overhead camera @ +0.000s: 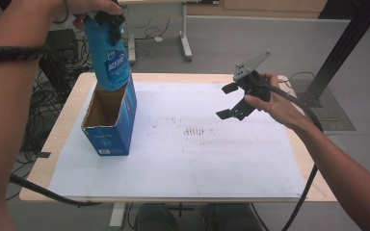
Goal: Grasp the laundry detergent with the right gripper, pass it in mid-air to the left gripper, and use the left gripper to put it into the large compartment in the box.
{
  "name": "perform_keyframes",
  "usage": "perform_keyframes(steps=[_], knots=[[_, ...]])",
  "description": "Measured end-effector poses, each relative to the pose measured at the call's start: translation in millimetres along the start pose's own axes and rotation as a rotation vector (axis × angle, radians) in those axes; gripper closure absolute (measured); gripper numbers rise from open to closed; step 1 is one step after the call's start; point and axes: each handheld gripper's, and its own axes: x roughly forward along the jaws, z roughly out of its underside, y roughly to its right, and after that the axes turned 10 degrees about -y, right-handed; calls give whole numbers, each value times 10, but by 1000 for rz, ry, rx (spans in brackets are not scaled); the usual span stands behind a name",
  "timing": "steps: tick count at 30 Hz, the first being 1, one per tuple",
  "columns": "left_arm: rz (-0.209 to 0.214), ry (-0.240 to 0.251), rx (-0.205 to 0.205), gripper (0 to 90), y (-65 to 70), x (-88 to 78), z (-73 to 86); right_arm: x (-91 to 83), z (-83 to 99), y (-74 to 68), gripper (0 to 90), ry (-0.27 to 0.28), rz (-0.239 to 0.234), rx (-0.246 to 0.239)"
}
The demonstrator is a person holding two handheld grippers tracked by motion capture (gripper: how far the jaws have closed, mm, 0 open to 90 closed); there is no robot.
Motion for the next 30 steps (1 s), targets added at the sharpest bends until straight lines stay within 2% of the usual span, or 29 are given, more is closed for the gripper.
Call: perform_keyframes(steps=[4, 10, 16, 26, 30], knots=[[-3, 9, -81, 367, -118, -43, 32, -25, 7, 1, 51, 4, -1, -4], [38, 24, -215, 368, -310, -67, 80, -54, 40, 17, 51, 5, 3, -4], [51, 21, -317, 368, -433, -98, 102, -70, 60, 35, 51, 11, 4, -6], [74, 7, -464, 369, -628, -126, 177, -69, 83, 50, 51, 9, 0, -9], [76, 9, -508, 368, -686, -131, 212, -74, 97, 57, 51, 6, 1, -7]])
